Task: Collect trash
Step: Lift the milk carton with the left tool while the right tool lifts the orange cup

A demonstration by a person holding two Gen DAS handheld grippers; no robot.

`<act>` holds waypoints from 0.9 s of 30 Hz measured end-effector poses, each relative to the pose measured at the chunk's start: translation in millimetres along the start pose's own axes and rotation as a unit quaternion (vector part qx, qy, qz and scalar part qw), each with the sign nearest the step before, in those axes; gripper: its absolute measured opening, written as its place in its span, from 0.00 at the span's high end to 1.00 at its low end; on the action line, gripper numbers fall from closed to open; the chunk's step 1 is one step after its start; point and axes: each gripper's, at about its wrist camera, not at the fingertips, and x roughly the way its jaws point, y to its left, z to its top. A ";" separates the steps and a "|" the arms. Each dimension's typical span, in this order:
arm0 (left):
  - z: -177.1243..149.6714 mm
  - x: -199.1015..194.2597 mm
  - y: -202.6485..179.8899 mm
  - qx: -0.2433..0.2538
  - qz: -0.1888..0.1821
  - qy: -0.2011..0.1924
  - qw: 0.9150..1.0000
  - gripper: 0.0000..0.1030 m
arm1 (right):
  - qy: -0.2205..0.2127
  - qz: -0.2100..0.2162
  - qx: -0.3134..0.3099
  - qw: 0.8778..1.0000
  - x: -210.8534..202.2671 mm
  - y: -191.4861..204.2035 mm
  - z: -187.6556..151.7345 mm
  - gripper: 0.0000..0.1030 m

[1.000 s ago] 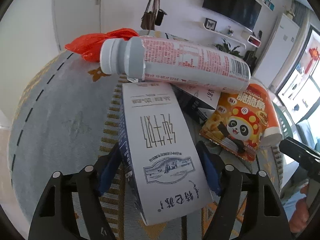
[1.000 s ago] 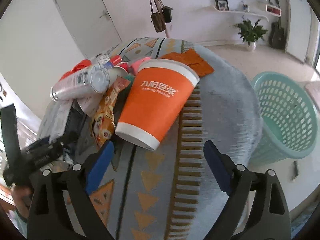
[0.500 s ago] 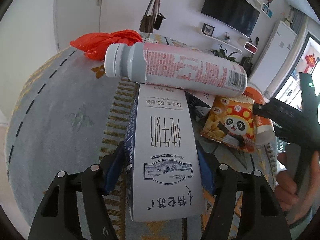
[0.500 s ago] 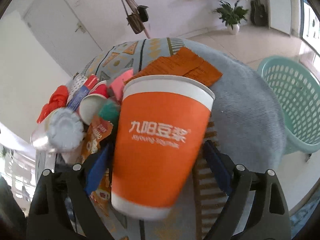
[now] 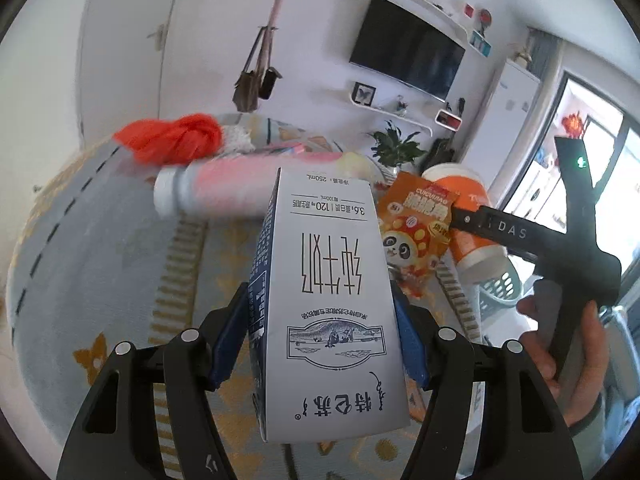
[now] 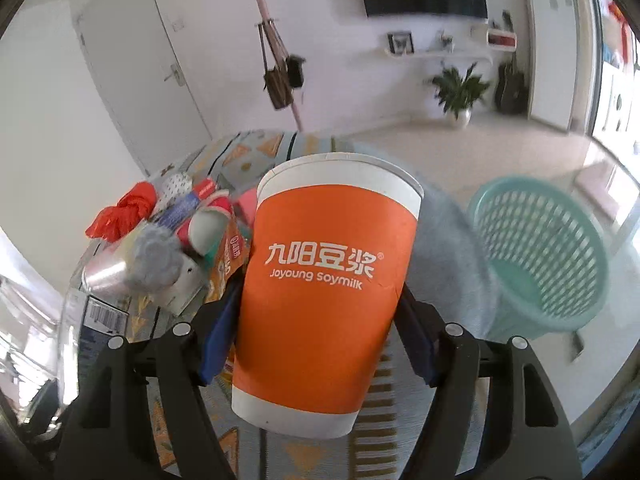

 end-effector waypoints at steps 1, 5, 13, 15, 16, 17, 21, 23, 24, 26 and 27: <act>1.6 1.5 -2.6 0.004 0.003 0.001 1.000 0.38 | 0.003 -0.002 -0.001 1.000 0.2 -1.9 2.0 0.34; -0.5 3.4 -0.6 -0.004 -0.004 0.006 1.000 0.38 | 0.040 0.034 -0.014 0.999 4.9 -6.7 -2.8 0.34; -7.1 4.4 -19.3 0.024 -0.043 0.017 0.999 0.38 | 0.083 0.050 -0.046 0.994 8.3 -22.2 -36.0 0.43; -9.9 8.5 -27.2 0.031 -0.050 0.022 0.998 0.38 | 0.071 0.048 -0.058 0.995 1.4 -23.7 -38.5 0.47; -10.7 11.3 -27.8 0.033 -0.053 0.024 0.998 0.38 | 0.065 0.047 -0.063 0.995 -1.5 -22.9 -39.4 0.49; -11.4 13.1 -29.2 0.034 -0.055 0.024 0.998 0.38 | 0.057 0.048 -0.068 0.995 -6.0 -21.9 -39.9 0.53; -9.5 15.2 -34.9 0.038 -0.063 0.018 0.997 0.38 | 0.020 0.040 -0.082 0.996 -24.7 -16.3 -34.5 0.65; -5.4 16.1 -37.5 0.044 -0.072 0.011 0.996 0.38 | 0.005 0.037 -0.088 0.995 -31.7 -14.2 -29.8 0.75; -3.4 16.2 -39.9 0.048 -0.074 0.007 0.996 0.38 | -0.002 0.029 -0.093 0.995 -34.8 -13.2 -27.9 0.80; 0.1 16.2 -47.0 0.055 -0.082 0.003 0.995 0.38 | -0.002 0.026 -0.099 0.995 -36.2 -14.2 -26.0 0.81; 0.9 16.4 -49.1 0.057 -0.084 0.001 0.995 0.38 | 0.002 0.028 -0.098 0.995 -35.2 -15.3 -25.5 0.81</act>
